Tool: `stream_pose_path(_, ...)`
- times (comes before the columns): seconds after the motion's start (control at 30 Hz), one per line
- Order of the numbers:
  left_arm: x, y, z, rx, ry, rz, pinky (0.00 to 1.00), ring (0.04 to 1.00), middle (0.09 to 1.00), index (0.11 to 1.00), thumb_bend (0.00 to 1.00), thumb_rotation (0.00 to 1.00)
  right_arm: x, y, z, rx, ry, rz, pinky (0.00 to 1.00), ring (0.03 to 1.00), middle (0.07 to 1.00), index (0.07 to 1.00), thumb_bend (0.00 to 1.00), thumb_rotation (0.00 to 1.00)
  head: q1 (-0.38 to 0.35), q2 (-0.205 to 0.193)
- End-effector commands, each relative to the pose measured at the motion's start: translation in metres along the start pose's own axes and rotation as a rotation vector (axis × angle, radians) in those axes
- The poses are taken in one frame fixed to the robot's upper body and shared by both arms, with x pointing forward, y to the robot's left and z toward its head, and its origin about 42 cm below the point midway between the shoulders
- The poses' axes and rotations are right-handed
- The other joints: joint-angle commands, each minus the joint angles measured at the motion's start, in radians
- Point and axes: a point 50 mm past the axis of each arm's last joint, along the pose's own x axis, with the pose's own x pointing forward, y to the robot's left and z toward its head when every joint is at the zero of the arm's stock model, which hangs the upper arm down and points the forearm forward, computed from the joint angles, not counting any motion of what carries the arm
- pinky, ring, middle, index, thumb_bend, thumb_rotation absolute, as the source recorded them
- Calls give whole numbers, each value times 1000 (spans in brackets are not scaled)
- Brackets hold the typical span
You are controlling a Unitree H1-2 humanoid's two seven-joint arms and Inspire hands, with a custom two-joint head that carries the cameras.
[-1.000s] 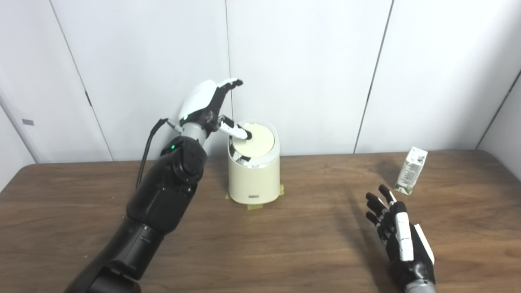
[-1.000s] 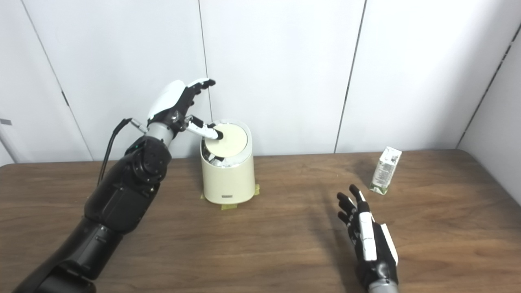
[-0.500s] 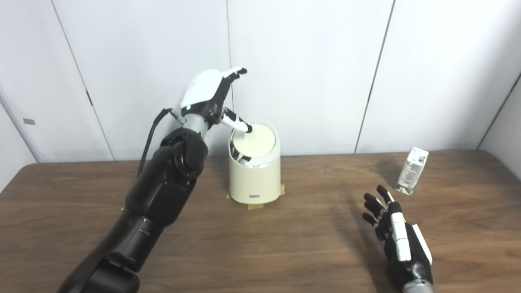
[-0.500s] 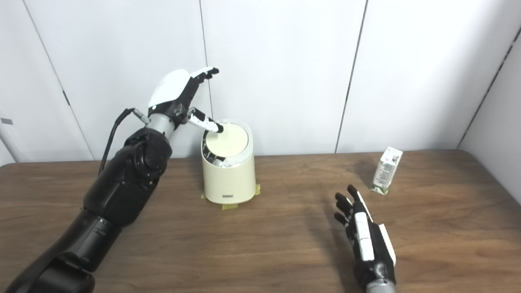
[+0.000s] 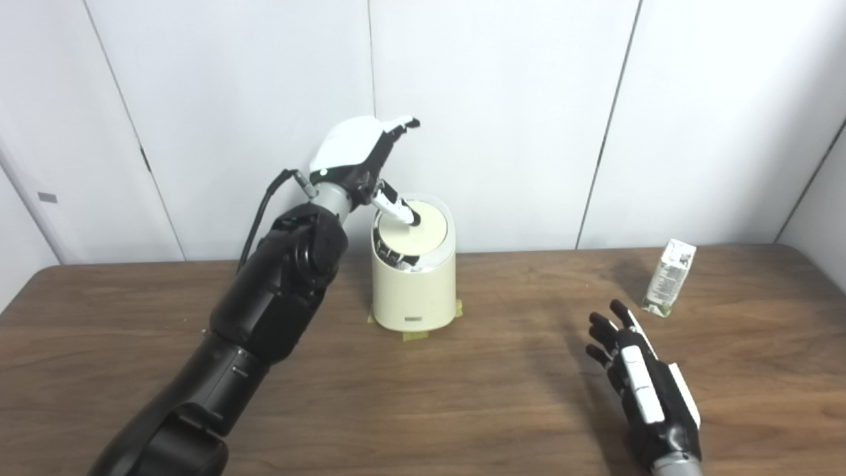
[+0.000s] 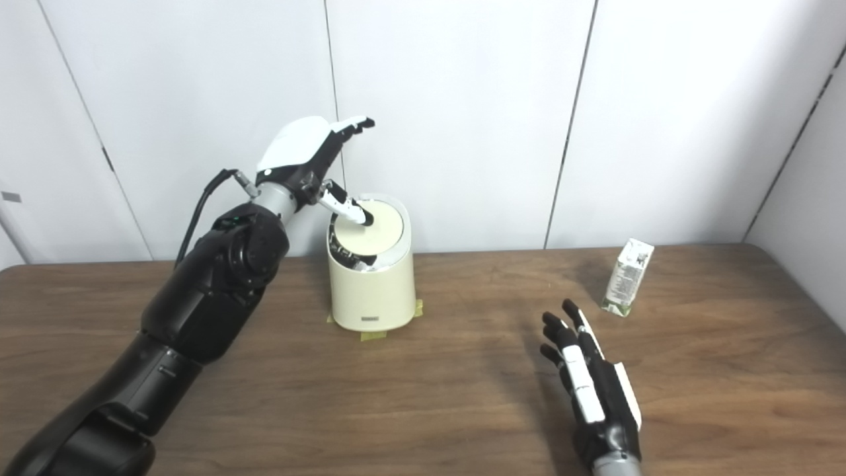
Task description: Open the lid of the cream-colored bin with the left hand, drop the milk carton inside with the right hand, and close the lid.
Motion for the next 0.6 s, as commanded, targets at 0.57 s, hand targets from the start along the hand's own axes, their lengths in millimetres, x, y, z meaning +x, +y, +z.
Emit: stream_pose_path(0.57, 12, 23, 23, 170, -130, 77, 830, 887, 889, 908, 1000, 45, 7, 7, 21, 32, -44, 5, 839, 888, 867, 930, 632, 704, -15, 8)
